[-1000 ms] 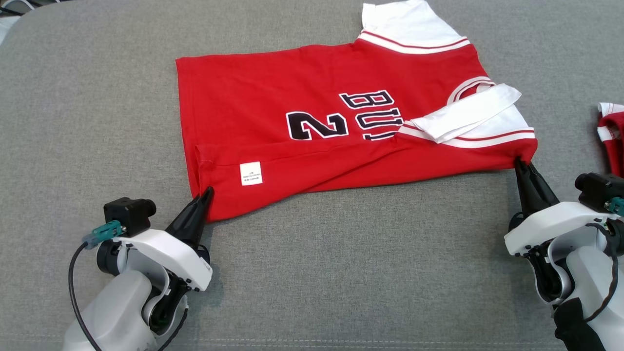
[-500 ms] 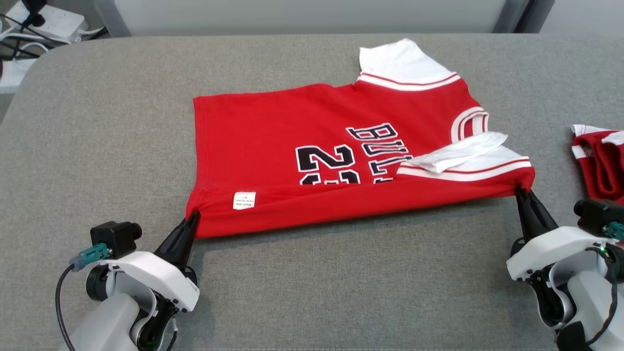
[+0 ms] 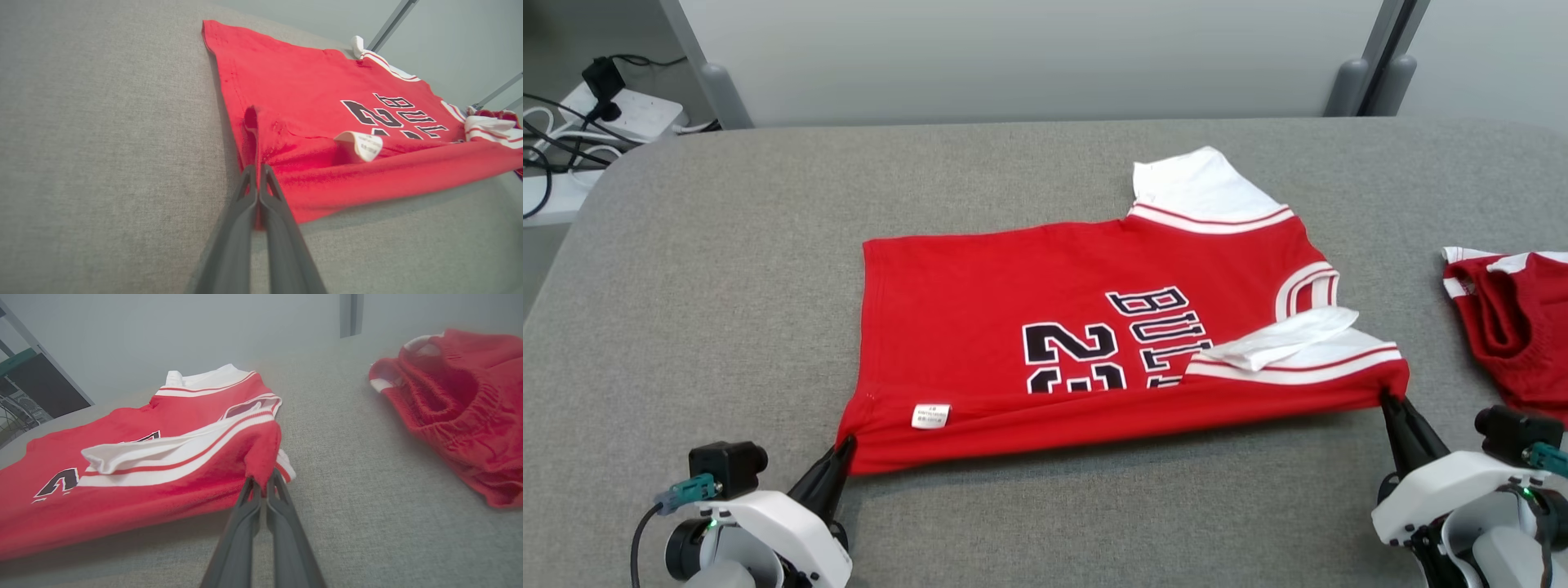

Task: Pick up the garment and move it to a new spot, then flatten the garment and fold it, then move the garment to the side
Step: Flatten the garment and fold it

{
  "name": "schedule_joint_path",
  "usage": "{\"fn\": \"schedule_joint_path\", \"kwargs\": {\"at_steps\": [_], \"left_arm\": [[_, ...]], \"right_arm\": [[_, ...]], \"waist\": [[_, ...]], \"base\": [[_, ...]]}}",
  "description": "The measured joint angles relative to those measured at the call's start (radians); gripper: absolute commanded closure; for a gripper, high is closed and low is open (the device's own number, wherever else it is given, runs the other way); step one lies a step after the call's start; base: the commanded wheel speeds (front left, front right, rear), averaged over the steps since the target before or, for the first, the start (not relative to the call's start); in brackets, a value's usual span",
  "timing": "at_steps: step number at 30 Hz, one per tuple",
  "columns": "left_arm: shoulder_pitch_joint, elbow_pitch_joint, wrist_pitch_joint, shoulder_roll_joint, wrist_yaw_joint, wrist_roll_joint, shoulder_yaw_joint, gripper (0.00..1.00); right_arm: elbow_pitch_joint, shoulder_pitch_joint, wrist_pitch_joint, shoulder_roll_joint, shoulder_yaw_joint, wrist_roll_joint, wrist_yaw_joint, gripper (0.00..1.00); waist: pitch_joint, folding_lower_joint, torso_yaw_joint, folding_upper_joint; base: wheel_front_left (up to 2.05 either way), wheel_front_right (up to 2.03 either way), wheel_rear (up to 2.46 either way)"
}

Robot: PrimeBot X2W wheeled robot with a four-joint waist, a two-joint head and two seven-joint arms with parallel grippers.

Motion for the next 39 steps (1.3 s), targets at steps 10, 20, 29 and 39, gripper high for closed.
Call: {"fn": "schedule_joint_path", "kwargs": {"at_steps": [10,20,29,39], "left_arm": [[0.024,0.044,0.000,0.002,-0.001,-0.009,-0.020,1.00],[0.023,0.053,0.000,-0.005,-0.001,-0.024,-0.043,0.98],[-0.029,0.081,0.000,-0.027,-0.001,0.031,-0.001,0.00],[-0.028,0.059,0.000,-0.048,0.014,0.234,0.217,0.00]], "right_arm": [[-0.045,0.090,0.000,-0.011,0.023,0.013,0.000,1.00],[-0.046,0.100,0.000,-0.012,0.036,0.014,0.000,1.00],[0.004,0.011,0.000,-0.002,0.012,-0.013,0.000,0.00],[-0.014,0.012,0.000,-0.008,-0.131,-0.100,0.000,0.00]], "waist": [[-0.041,0.0000,-0.012,0.0000],[0.001,0.0000,-0.018,0.0000],[0.071,0.0000,-0.006,0.0000],[0.053,0.0000,0.009,0.0000]], "base": [[0.00,0.00,0.00],[0.00,0.00,0.00],[0.00,0.00,0.00],[0.00,0.00,0.00]]}}
